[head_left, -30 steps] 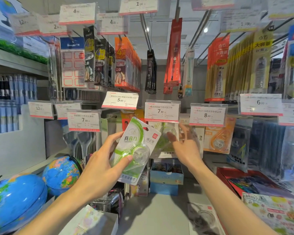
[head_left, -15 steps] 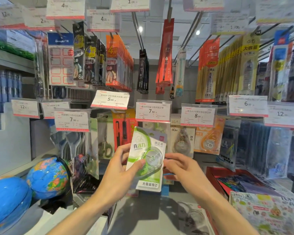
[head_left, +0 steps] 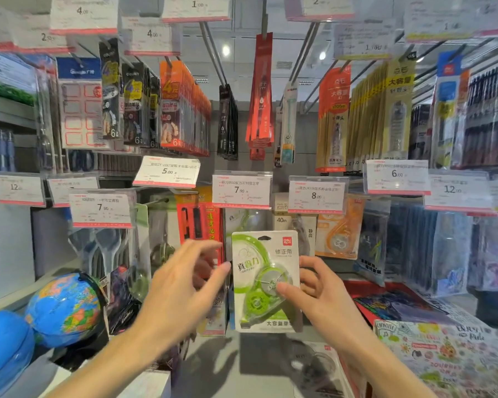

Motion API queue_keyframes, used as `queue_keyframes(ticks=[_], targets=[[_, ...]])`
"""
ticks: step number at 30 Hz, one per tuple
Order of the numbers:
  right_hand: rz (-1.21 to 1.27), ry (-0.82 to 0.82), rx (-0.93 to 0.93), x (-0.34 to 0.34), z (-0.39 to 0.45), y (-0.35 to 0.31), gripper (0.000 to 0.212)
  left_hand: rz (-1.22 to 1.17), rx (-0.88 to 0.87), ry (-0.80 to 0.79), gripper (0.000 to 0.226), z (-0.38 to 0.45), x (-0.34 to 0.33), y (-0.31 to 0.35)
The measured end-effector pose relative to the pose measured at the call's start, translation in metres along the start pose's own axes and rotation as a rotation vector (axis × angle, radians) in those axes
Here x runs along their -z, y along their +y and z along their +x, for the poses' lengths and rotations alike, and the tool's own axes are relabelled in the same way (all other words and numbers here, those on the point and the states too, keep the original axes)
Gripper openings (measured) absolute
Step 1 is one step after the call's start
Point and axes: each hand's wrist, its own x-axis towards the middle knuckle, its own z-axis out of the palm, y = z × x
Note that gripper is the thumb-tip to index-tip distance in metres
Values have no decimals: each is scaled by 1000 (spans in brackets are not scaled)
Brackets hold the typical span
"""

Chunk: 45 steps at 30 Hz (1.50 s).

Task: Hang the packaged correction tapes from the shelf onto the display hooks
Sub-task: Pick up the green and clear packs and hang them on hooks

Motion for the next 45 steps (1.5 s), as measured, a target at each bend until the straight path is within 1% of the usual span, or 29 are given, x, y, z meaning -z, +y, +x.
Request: queue_keyframes(ticks=[4, 6, 8, 10, 14, 18, 21, 23, 26, 28, 33, 38, 43, 45], targets=[[-72, 11, 65, 2, -2, -6, 35, 267, -388, 123, 31, 33, 37, 8], [-79, 24, 104, 1, -2, -11, 34, 423, -542, 172, 29, 54, 51, 12], [-82, 33, 134, -1, 0, -15, 34, 569, -637, 180, 32, 73, 60, 16], [-84, 50, 155, -4, 2, -17, 34, 701, -681, 124, 40, 87, 63, 19], [-94, 75, 171, -8, 7, -21, 35, 822, -648, 1, 50, 99, 56, 27], [-101, 93, 161, -4, 8, -20, 37, 832, -636, 20, 43, 107, 49, 30], [-110, 111, 149, 0, 6, -15, 38, 763, -642, 19, 40, 110, 54, 26], [-116, 113, 147, 0, 6, -13, 38, 668, -639, 24, 35, 111, 59, 24], [-126, 99, 170, -7, 10, -16, 37, 531, -551, 27, 37, 112, 65, 26], [-127, 89, 193, -15, 16, -18, 38, 487, -514, 26, 37, 112, 68, 27], [-114, 113, 210, -31, 40, -22, 39, 430, -504, 17, 27, 111, 71, 25], [-62, 149, 188, -39, 62, -21, 51, 428, -502, 16, 26, 109, 73, 24], [-53, 156, 163, -40, 68, -17, 49, 405, -503, 15, 25, 104, 76, 26], [-43, 170, 149, -38, 69, -18, 42, 399, -493, 11, 26, 103, 77, 25]])
